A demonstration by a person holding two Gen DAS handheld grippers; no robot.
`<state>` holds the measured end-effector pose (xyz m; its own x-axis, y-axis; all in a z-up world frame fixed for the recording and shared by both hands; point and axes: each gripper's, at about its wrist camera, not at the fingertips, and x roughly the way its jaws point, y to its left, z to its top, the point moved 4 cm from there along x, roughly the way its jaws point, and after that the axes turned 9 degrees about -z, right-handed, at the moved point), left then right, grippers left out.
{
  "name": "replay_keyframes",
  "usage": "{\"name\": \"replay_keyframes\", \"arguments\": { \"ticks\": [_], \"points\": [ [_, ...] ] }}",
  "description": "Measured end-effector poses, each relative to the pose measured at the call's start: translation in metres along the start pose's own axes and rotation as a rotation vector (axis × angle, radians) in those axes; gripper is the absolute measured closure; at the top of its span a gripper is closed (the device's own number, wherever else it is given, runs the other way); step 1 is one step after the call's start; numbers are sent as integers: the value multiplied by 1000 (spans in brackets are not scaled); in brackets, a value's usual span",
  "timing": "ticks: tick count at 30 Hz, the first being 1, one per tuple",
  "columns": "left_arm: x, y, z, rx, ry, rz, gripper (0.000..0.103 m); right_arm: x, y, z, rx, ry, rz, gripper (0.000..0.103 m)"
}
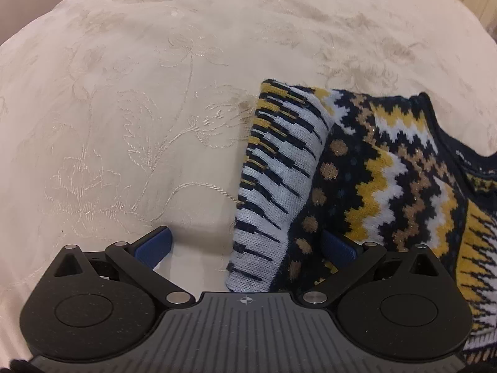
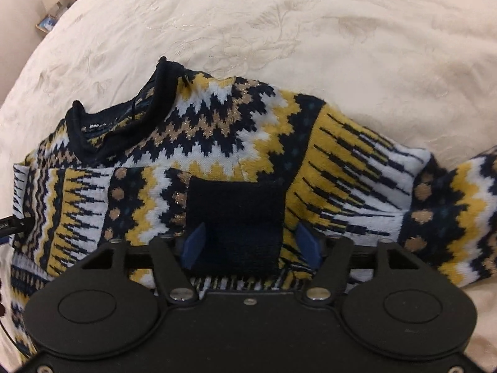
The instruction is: Fold small clothes
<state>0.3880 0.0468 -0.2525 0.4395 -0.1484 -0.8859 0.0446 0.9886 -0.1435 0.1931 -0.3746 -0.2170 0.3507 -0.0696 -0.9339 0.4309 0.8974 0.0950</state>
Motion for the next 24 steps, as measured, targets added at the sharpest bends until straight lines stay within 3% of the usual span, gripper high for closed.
{"name": "replay_keyframes", "arguments": {
  "ticks": [2,3,4,7,10,14,17,24],
  "points": [
    [-2,-1,-4,-9,-30,3,0,3,1,1,4,0,31,18],
    [-2,-1,-6,-9,-41,6,0,6,1,2,3,5,63,3],
    [-3,-1,-6,-7,-47,7,0,9,5,3,-11,10,87,0],
    [-3,-2,-6,-7,-41,4,0,16,14,6,-74,1,34,0],
    [-3,-2,-2,7,-15,1,0,16,18,9,-58,-22,4,0],
    [-10,-2,4,2,20,1,4,13,25,2,-82,-97,-21,0],
    [-22,-8,4,4,24,6,15,12,26,1,-140,-156,-10,0],
    [-69,-30,-7,54,-41,23,15,-17,1,2,-21,-151,56,3]
  ]
}}
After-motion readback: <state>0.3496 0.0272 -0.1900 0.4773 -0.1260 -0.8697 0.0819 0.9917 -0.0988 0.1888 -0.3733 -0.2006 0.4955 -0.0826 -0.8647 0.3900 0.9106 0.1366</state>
